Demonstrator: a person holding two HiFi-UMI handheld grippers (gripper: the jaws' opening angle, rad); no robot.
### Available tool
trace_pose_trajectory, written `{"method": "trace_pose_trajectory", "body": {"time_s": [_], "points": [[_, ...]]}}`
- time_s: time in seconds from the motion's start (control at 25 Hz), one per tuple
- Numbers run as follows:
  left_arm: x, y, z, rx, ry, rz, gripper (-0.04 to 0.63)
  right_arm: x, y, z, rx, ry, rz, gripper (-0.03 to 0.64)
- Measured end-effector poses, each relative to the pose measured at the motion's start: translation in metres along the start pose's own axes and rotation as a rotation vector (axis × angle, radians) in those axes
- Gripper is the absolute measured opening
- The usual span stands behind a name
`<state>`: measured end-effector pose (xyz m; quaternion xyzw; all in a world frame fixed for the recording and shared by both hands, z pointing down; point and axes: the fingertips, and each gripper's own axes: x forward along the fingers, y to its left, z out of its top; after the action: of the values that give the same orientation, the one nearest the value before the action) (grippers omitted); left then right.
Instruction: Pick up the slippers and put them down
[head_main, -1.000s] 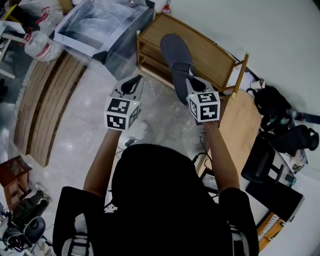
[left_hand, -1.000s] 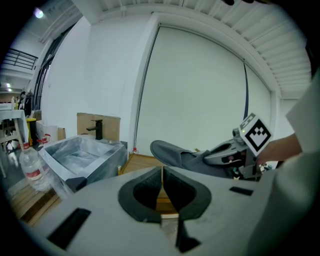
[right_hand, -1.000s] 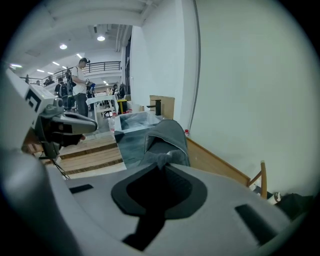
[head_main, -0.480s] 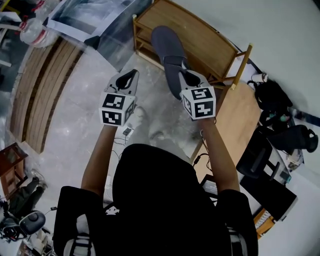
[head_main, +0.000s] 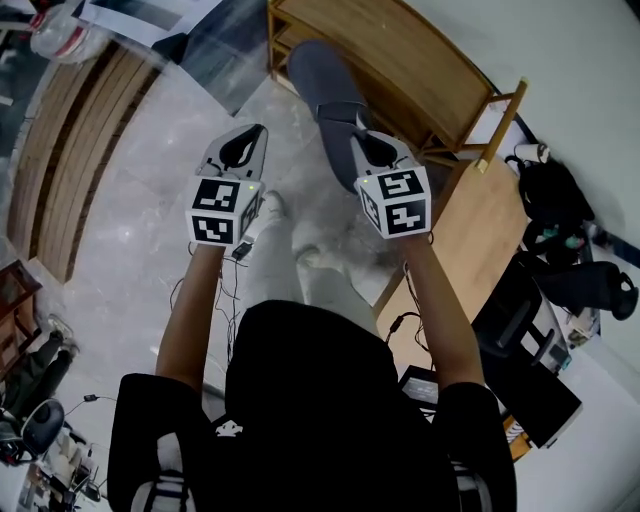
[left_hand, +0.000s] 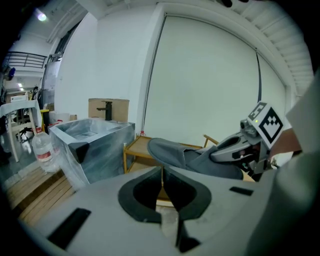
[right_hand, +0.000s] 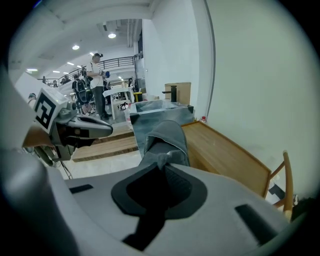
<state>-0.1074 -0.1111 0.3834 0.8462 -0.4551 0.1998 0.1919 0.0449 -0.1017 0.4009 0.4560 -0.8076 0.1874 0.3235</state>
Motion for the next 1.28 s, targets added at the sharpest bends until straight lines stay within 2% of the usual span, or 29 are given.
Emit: {"method": "trace_pose_trajectory", "body": {"time_s": [0.44,0.68,1.28], "points": [[0.059,0.023,-0.103,-0.003,0.037,0.028,0.012,0.077,-0.002,-0.086,0.027,0.004,0.033,0.021],[0.088,0.047,-0.148,-0.053,0.037,0.067,0.012,0.125,-0.008,-0.125,0.038,0.004,0.036,0.021],[0.148,0.082,-0.281,-0.064,0.064,0.07,0.012,0.239,0.008,-0.223,0.028,0.008,0.057,0.021]]}}
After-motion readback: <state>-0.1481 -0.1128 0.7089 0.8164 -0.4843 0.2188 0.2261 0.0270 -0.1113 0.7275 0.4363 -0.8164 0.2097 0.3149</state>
